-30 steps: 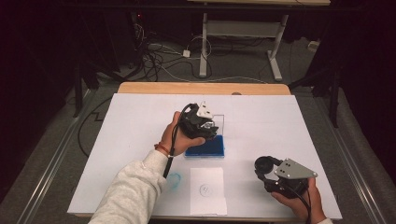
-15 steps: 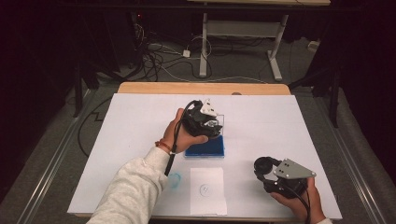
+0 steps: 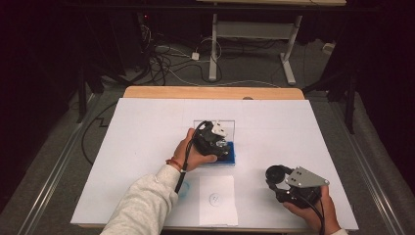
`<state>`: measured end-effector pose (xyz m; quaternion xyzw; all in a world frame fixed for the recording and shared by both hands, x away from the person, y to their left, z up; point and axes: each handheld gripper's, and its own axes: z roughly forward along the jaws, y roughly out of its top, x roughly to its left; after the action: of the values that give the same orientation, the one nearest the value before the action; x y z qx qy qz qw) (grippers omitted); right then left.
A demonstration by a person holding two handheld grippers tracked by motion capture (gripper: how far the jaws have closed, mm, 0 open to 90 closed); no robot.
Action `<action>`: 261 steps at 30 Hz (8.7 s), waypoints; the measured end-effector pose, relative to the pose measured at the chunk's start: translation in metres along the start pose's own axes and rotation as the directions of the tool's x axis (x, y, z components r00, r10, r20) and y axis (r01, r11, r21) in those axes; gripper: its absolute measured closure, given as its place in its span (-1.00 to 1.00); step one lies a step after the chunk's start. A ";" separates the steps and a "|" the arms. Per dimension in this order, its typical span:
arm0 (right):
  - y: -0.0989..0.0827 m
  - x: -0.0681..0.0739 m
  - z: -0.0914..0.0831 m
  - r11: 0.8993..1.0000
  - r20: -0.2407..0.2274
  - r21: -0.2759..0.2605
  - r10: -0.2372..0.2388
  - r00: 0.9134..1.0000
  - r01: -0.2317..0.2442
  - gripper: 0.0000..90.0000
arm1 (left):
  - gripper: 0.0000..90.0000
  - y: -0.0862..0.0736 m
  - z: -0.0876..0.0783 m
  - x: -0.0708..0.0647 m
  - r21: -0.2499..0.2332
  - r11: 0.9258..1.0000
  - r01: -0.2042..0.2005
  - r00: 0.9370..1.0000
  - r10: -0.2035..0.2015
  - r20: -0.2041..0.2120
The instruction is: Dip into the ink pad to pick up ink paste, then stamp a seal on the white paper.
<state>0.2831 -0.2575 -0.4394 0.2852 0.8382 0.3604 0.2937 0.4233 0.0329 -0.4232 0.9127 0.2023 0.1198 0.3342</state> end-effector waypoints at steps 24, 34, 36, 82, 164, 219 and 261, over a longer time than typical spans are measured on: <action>0.000 0.003 0.003 1.000 -0.004 0.017 -0.004 1.000 0.004 -0.14 | 0.21 -0.004 0.003 0.005 0.022 0.999 0.028 1.000 -0.027 -0.002; 0.000 0.002 0.002 1.000 -0.006 0.017 0.005 1.000 -0.005 -0.14 | 0.21 -0.004 0.002 0.000 0.038 0.999 0.008 1.000 -0.008 -0.014; 0.000 0.002 0.002 1.000 -0.004 0.017 0.005 1.000 -0.005 -0.14 | 0.21 -0.004 0.002 0.000 0.040 0.999 0.007 1.000 -0.006 -0.014; 0.000 0.002 0.002 1.000 0.000 0.012 -0.002 1.000 0.002 -0.14 | 0.21 -0.003 -0.001 -0.011 0.074 0.996 -0.042 0.996 0.047 -0.069; 0.003 -0.002 -0.004 1.000 0.007 -0.024 0.010 1.000 -0.009 -0.14 | 0.21 -0.116 -0.145 -0.021 -0.152 0.988 0.002 0.990 -0.023 -0.136; 0.002 0.003 -0.001 1.000 -0.006 0.000 -0.002 1.000 0.002 -0.14 | 0.21 -0.063 -0.080 -0.084 -0.095 0.982 -0.160 0.980 0.170 0.102; 0.000 0.003 0.000 1.000 -0.002 0.017 -0.013 1.000 0.013 -0.14 | 0.21 -0.065 -0.041 -0.101 -0.011 0.975 -0.223 0.959 0.221 0.176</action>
<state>0.2809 -0.2552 -0.4400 0.2820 0.8431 0.3518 0.2930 0.3001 0.0556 -0.4442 0.9381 0.0690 0.0744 0.3311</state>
